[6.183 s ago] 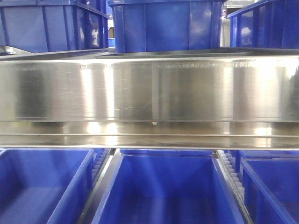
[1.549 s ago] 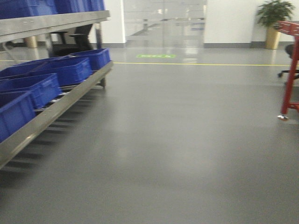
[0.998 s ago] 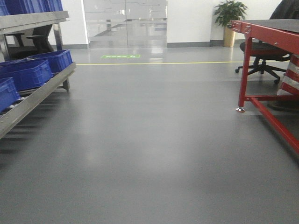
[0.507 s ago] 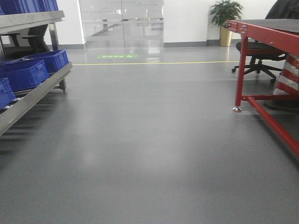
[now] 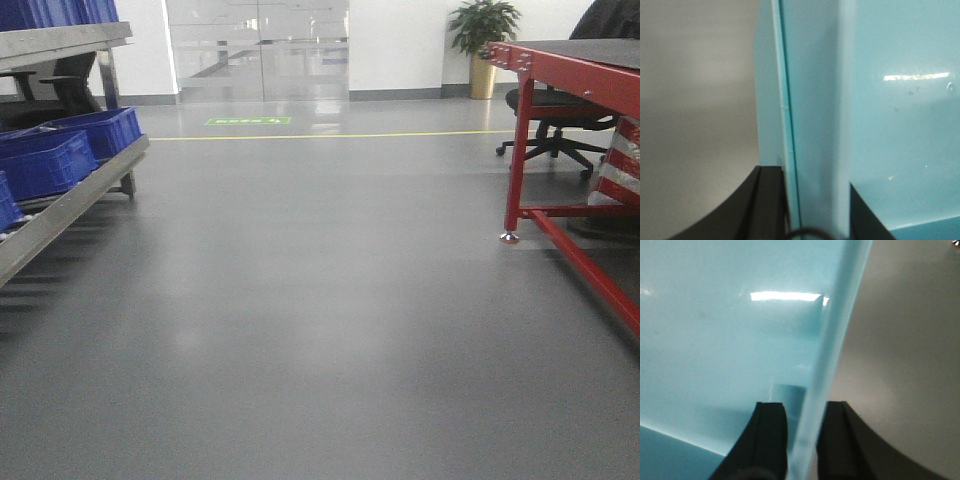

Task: Move two blue bins to right shelf middle
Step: 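Drive along the aisle carrying the teal bin in both grippers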

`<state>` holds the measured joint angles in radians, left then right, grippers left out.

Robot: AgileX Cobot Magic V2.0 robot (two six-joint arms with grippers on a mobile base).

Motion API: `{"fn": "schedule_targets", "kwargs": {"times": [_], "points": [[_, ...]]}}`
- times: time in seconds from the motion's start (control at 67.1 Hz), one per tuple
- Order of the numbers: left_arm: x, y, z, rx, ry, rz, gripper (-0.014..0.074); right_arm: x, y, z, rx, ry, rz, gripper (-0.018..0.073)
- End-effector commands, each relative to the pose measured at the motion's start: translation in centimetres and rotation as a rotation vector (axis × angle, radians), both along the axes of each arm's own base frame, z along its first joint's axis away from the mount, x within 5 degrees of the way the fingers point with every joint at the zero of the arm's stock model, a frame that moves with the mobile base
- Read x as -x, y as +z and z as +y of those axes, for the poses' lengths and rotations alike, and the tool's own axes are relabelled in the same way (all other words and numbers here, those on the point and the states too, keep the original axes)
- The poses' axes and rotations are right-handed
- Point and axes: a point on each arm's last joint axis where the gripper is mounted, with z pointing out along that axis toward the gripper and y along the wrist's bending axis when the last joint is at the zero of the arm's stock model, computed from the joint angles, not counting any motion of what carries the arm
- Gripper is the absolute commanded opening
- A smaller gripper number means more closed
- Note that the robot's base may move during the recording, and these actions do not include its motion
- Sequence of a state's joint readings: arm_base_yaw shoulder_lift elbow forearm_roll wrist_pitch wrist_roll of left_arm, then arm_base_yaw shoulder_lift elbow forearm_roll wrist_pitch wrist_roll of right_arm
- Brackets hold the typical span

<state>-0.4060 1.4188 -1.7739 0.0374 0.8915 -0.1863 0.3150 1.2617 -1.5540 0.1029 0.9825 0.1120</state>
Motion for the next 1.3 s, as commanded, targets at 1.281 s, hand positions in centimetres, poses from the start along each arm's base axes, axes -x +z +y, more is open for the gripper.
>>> {"fn": "schedule_targets", "kwargs": {"times": [1.281], "points": [[0.91,2.81,-0.21,0.143,-0.023,-0.161,-0.0111,0.09,0.96,-0.23,-0.010,-0.008,-0.071,-0.0154]]}}
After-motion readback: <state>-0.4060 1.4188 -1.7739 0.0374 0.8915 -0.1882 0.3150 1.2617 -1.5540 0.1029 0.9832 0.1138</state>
